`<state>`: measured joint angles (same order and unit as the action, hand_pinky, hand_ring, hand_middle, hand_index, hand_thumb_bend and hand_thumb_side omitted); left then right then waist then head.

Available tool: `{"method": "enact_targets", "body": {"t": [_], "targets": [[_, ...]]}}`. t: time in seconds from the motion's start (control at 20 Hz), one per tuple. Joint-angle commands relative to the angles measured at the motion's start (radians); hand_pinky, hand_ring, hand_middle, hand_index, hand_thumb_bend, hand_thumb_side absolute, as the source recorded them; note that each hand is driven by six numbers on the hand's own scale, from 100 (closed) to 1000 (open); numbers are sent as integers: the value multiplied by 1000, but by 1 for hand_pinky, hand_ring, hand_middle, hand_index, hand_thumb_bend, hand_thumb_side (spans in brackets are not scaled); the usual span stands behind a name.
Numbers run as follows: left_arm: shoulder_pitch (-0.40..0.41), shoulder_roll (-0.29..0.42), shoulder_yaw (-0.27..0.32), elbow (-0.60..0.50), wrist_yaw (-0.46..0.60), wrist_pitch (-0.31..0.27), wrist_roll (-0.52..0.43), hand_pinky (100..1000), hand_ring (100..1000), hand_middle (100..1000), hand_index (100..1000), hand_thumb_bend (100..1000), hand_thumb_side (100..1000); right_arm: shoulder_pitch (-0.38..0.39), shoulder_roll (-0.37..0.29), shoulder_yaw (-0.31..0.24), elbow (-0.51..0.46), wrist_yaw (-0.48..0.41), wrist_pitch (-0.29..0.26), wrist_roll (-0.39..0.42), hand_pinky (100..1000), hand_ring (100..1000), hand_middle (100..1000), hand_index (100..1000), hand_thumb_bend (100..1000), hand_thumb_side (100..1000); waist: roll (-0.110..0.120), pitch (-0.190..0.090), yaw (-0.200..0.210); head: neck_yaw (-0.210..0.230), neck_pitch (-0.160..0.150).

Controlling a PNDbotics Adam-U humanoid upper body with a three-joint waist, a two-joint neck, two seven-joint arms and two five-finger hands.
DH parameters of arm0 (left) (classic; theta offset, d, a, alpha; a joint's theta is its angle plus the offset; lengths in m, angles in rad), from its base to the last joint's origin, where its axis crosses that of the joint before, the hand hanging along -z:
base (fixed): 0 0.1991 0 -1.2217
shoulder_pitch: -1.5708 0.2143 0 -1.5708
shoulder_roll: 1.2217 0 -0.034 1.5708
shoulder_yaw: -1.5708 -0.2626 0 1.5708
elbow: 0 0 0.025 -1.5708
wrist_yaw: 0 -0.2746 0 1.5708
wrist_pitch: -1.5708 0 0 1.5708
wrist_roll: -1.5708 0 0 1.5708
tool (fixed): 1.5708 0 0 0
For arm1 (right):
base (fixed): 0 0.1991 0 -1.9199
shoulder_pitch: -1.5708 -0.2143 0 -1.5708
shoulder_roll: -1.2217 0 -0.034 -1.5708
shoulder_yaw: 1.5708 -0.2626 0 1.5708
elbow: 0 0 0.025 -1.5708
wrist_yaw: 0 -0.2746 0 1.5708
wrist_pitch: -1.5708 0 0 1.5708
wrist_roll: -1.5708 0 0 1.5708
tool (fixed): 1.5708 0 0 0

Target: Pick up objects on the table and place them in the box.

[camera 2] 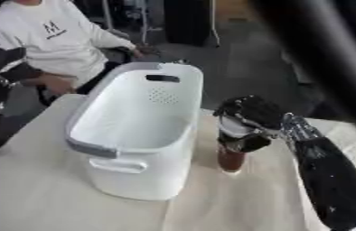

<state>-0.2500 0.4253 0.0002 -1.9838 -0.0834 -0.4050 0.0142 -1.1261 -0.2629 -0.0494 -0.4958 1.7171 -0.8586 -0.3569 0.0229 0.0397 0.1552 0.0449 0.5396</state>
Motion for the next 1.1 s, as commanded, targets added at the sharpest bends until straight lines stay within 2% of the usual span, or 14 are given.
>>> {"method": "enact_targets", "body": {"t": [0.05,1.1], "targets": [[-15,12,-1,-16,3,0,-3,1000,778,927,1000,453,1000,-9,1,18,30,20,-48,-44,100,100,100,155,109,376,3,-7,1,5,-9],[-13,13,-1,-16,3,1,-4,1000,778,927,1000,451,1000,-69,-26,16,10,-69,-48,35,100,100,100,155,154,363,1,-12,2,5,-5]]}}
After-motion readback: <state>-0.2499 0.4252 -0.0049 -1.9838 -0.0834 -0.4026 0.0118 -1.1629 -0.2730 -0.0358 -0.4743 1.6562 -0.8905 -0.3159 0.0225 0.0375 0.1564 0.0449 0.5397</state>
